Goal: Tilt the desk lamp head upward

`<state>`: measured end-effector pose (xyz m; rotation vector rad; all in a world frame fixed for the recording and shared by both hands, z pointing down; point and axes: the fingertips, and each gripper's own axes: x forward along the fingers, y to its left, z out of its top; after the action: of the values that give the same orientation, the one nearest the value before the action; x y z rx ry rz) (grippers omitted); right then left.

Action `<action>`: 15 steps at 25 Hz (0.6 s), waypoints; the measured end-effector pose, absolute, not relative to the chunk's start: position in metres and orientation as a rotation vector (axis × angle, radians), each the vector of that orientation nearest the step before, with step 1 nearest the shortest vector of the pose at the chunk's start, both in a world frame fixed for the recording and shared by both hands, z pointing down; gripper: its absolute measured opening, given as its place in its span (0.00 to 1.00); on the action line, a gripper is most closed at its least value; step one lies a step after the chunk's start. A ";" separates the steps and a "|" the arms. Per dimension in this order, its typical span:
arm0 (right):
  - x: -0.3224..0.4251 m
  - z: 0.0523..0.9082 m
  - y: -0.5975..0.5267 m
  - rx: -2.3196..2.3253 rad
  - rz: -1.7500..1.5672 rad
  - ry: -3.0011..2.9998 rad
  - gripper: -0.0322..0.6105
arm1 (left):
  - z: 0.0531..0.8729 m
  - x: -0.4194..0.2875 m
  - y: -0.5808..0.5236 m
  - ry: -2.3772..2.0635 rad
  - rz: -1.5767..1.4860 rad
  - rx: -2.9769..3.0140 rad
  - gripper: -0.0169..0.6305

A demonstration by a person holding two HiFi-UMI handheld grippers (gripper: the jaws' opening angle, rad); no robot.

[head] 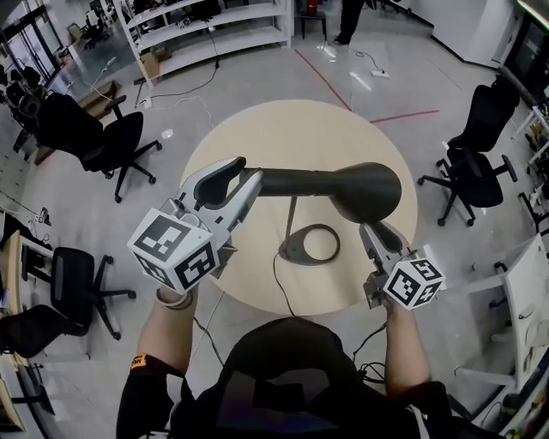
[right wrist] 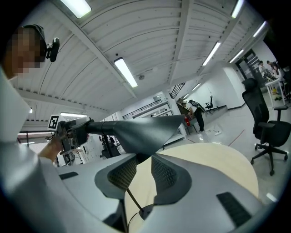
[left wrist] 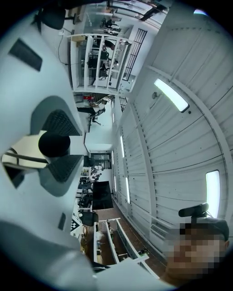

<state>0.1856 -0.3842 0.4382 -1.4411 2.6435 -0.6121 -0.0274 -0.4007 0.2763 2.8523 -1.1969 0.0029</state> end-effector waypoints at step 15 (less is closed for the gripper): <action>0.213 0.369 -0.386 -1.590 -0.279 2.742 0.21 | 0.311 -0.039 -0.395 -1.125 -0.134 2.738 0.29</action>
<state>0.2127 -0.3861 0.3686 -1.5901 2.7418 -0.2793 -0.0391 -0.3950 0.3110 2.7377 -1.1252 -0.1343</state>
